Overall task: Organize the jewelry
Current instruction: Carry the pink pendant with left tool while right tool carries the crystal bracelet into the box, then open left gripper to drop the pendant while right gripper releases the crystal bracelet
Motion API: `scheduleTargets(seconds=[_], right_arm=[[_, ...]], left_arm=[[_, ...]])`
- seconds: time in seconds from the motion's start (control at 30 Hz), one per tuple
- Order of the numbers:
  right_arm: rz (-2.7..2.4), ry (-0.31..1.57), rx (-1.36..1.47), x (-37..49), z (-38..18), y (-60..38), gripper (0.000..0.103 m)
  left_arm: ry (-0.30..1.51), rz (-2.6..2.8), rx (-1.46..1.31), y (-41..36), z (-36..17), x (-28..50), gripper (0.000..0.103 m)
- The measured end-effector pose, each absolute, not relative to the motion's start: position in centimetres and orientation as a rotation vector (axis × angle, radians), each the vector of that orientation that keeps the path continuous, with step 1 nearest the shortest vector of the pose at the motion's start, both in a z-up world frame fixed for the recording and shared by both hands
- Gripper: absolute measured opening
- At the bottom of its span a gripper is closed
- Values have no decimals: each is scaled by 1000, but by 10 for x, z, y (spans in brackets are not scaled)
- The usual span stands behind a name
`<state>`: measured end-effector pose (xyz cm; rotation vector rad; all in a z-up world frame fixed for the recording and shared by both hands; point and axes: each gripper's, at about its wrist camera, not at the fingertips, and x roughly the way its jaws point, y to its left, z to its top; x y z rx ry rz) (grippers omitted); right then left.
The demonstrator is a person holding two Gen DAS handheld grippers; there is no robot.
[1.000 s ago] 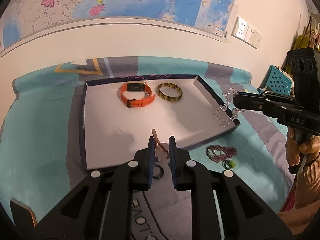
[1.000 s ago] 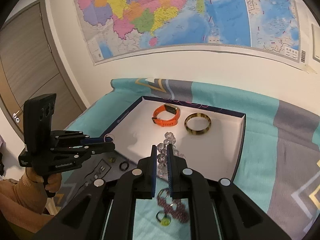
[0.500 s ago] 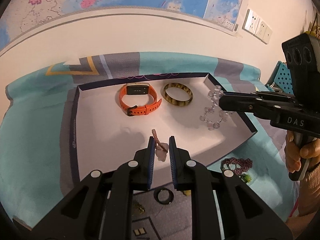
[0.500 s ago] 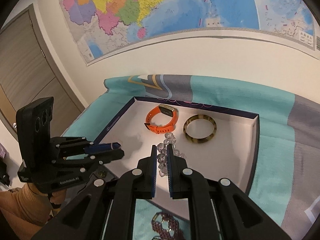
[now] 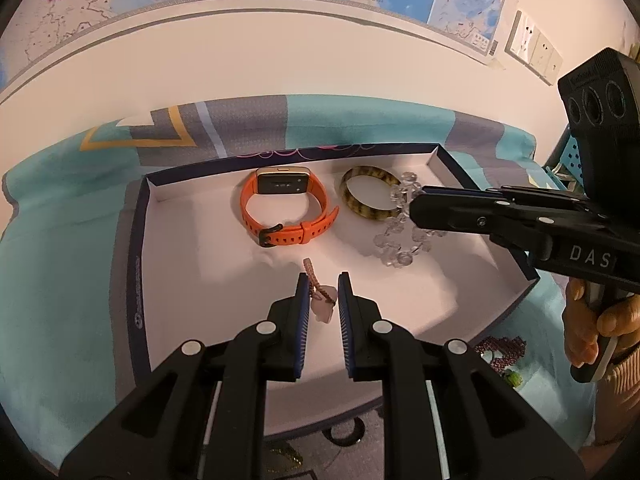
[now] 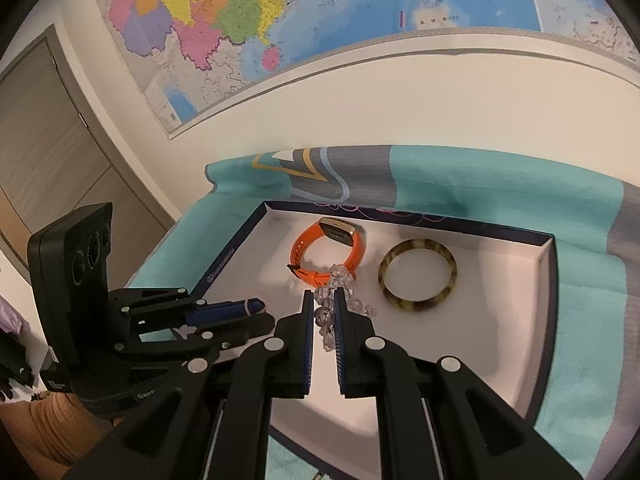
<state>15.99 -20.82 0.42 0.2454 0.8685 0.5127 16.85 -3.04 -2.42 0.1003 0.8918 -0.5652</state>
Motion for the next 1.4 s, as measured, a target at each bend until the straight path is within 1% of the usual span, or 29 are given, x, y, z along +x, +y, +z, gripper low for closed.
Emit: scheduleTargets(seconds=[0.83, 0.87, 1.1, 1.2, 1.23, 1.27, 1.33, 1.4], right_arm=[[420, 973, 245, 176, -33, -230, 9], [416, 974, 241, 176, -34, -230, 11], [386, 987, 229, 175, -38, -233, 12], [364, 983, 205, 174, -37, -233, 15], [360, 981, 201, 173, -36, -233, 16], [358, 980, 198, 172, -36, -233, 20], [348, 973, 194, 170, -34, -234, 26], [342, 969, 192, 167, -32, -235, 26]], left_arm=[[953, -538, 84, -33, -43, 188, 15], [953, -538, 84, -33, -43, 188, 15], [955, -542, 81, -33, -43, 191, 15], [956, -536, 80, -34, -43, 194, 16], [957, -533, 83, -34, -42, 194, 16], [954, -529, 91, -35, -42, 193, 16], [943, -522, 106, -37, -40, 191, 19], [934, -529, 110, -38, -38, 189, 22]])
